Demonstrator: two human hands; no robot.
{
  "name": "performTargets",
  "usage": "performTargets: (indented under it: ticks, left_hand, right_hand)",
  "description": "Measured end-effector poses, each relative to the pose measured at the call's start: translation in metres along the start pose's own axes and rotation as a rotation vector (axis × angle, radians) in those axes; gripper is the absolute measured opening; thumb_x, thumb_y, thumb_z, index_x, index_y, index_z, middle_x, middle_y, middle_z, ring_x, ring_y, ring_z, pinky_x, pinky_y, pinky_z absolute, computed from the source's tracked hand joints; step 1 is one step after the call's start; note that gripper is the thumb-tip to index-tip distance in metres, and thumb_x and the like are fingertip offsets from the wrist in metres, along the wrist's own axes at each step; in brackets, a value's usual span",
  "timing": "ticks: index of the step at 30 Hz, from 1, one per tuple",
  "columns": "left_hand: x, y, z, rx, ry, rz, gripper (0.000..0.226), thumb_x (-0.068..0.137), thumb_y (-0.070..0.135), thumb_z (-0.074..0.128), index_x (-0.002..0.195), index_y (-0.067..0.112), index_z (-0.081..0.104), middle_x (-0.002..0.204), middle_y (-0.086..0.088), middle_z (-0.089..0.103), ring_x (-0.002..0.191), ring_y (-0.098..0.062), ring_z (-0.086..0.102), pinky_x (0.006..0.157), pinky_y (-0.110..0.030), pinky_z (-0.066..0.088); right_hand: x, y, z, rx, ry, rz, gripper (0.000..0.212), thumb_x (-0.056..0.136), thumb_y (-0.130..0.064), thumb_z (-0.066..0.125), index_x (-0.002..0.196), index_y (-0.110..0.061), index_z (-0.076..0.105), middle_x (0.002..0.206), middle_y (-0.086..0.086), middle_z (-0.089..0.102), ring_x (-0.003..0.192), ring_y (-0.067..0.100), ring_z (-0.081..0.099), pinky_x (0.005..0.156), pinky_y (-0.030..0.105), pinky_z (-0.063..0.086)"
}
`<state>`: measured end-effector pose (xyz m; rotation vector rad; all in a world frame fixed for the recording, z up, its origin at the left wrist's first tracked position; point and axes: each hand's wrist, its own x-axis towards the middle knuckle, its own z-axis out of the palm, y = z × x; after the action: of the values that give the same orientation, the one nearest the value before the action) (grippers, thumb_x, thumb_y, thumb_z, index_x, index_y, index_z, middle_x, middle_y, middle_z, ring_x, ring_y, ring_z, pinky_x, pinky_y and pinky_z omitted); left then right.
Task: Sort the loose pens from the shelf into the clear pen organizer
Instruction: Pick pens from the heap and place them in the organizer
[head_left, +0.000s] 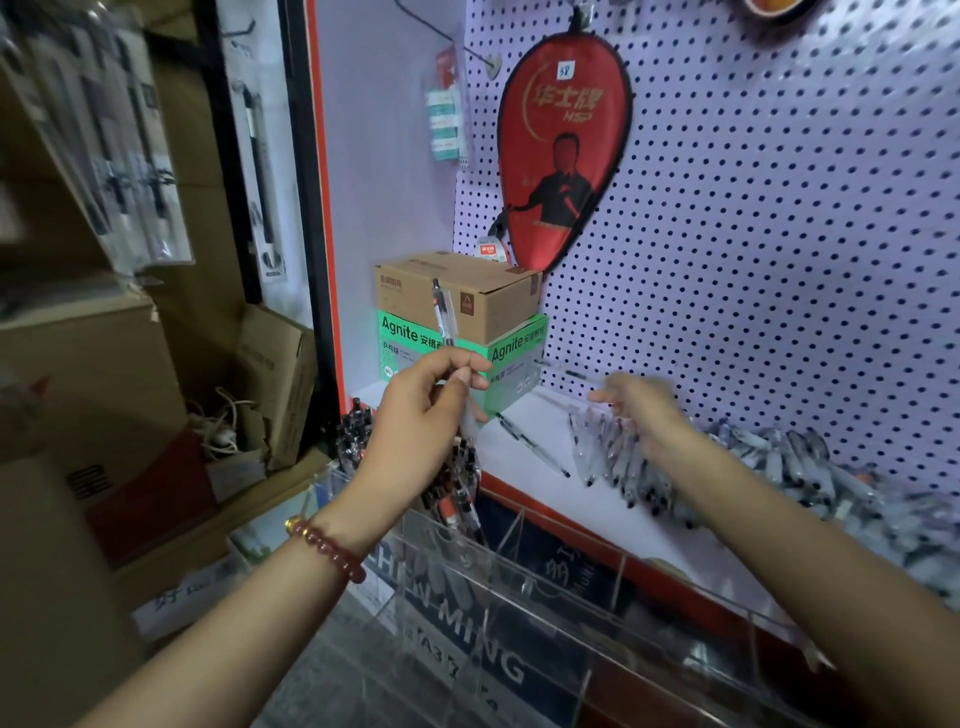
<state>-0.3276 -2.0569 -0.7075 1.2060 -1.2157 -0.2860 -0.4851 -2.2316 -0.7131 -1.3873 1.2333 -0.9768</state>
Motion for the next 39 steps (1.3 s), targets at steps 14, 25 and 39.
performTargets:
  ticks: [14, 25, 39]
  left_hand:
    - [-0.001, 0.007, -0.01, -0.061, 0.001, -0.134, 0.036, 0.098, 0.028, 0.046, 0.093, -0.004, 0.062, 0.087, -0.025, 0.064, 0.081, -0.023, 0.062, 0.06, -0.014, 0.048]
    - [-0.01, 0.029, -0.007, -0.168, -0.082, 0.032, 0.012, 0.1, 0.028, 0.036, 0.094, 0.018, 0.039, 0.069, -0.008, 0.039, 0.05, -0.005, 0.037, 0.053, -0.02, 0.033]
    - [-0.019, 0.021, -0.009, 0.125, -0.551, 0.085, 0.077, 0.085, 0.015, 0.068, 0.139, 0.028, 0.014, 0.087, 0.014, 0.056, 0.068, 0.001, 0.055, 0.058, -0.014, 0.045]
  right_hand:
    - [-0.142, -0.037, 0.041, 0.024, -0.767, -0.202, 0.013, 0.096, -0.009, 0.05, 0.084, -0.013, 0.046, 0.093, 0.006, 0.074, 0.061, 0.01, 0.052, 0.064, 0.021, 0.043]
    - [-0.144, -0.046, 0.025, -0.334, -0.493, -0.567, 0.035, 0.095, -0.039, 0.05, 0.072, -0.016, 0.062, 0.049, -0.001, 0.059, 0.046, 0.009, 0.051, 0.059, 0.026, 0.042]
    - [-0.135, -0.044, 0.029, -0.28, -0.199, -0.777, 0.031, 0.098, -0.026, 0.049, 0.077, -0.004, 0.056, 0.047, -0.008, 0.038, 0.046, 0.008, 0.036, 0.05, 0.035, 0.033]
